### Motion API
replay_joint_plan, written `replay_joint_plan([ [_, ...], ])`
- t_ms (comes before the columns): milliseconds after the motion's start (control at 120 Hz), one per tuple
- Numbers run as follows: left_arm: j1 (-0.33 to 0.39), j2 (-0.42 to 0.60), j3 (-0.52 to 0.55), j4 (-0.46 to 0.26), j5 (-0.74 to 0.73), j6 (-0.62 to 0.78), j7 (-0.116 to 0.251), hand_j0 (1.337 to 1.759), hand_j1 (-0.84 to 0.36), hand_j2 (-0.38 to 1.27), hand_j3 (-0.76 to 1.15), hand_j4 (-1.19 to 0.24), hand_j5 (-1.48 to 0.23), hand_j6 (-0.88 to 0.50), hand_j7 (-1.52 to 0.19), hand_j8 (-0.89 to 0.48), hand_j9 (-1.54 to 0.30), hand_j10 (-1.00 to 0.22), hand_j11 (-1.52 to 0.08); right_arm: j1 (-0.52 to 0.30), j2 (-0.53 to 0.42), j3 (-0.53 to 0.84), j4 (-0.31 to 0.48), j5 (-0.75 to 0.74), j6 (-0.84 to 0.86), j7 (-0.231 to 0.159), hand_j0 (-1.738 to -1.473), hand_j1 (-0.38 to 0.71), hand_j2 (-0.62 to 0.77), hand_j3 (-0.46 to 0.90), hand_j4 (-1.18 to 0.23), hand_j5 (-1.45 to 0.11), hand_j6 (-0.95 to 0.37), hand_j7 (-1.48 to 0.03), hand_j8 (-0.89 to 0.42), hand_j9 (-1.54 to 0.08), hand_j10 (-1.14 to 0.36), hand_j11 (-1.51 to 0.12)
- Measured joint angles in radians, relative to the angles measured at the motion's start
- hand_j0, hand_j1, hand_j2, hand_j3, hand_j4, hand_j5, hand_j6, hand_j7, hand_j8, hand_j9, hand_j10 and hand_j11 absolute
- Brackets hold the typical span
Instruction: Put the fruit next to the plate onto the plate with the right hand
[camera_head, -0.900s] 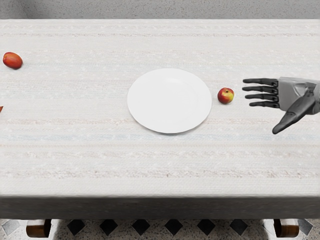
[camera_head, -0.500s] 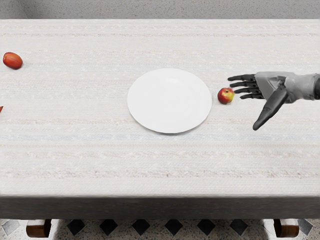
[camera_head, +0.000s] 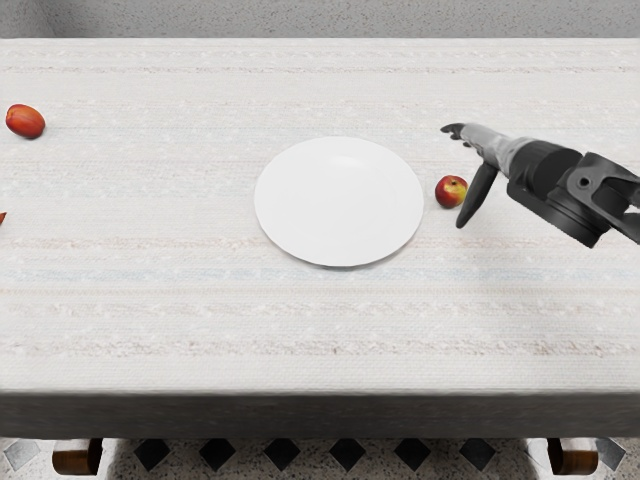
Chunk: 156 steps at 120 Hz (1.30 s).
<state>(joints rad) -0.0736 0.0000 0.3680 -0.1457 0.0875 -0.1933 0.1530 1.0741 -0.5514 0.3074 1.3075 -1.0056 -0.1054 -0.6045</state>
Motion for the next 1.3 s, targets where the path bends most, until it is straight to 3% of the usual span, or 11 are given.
replay_joint_plan([
  [108,0.000,0.000,0.000,0.000,0.000,0.000,0.000,1.658,0.07,0.05,0.00,-0.23,-0.30,-0.23,-0.30,-0.23,-0.30,-0.23,-0.30,0.000,0.032,-0.029,-0.048,-0.045,-0.008,-0.004,-1.658,-0.21,-0.02,0.00,-0.12,-0.15,-0.12,-0.15,-0.12,-0.15,-0.12,-0.15],
  [258,0.000,0.000,0.000,0.000,0.000,0.000,0.000,1.658,0.07,0.05,0.00,-0.23,-0.30,-0.23,-0.30,-0.23,-0.30,-0.23,-0.30,0.008,0.135,-0.064,-0.202,-0.094,-0.016,-0.006,-1.658,-0.18,-0.03,0.00,-0.14,-0.18,-0.15,-0.18,-0.15,-0.18,-0.14,-0.18],
  [358,0.000,0.000,0.000,0.000,0.000,0.000,0.000,1.658,0.07,0.05,0.00,-0.23,-0.30,-0.23,-0.30,-0.23,-0.30,-0.23,-0.30,0.009,0.172,-0.083,-0.256,-0.112,-0.056,-0.006,-1.658,-0.17,-0.03,0.00,-0.16,-0.20,-0.16,-0.20,-0.16,-0.20,-0.15,-0.20],
  [750,0.000,0.000,0.000,0.000,0.000,0.000,0.000,1.658,0.07,0.05,0.00,-0.23,-0.30,-0.23,-0.30,-0.23,-0.30,-0.23,-0.30,0.019,0.246,-0.103,-0.364,-0.123,-0.102,-0.006,-1.658,-0.06,-0.05,0.00,-0.24,-0.31,-0.25,-0.31,-0.24,-0.31,-0.24,-0.31],
  [1300,0.000,0.000,0.000,0.000,0.000,0.000,0.000,1.658,0.07,0.05,0.00,-0.23,-0.30,-0.23,-0.30,-0.23,-0.30,-0.23,-0.30,0.012,0.305,-0.103,-0.428,-0.105,-0.103,-0.006,-1.658,0.12,-0.08,0.00,-0.39,-0.51,-0.39,-0.50,-0.39,-0.50,-0.39,-0.50],
])
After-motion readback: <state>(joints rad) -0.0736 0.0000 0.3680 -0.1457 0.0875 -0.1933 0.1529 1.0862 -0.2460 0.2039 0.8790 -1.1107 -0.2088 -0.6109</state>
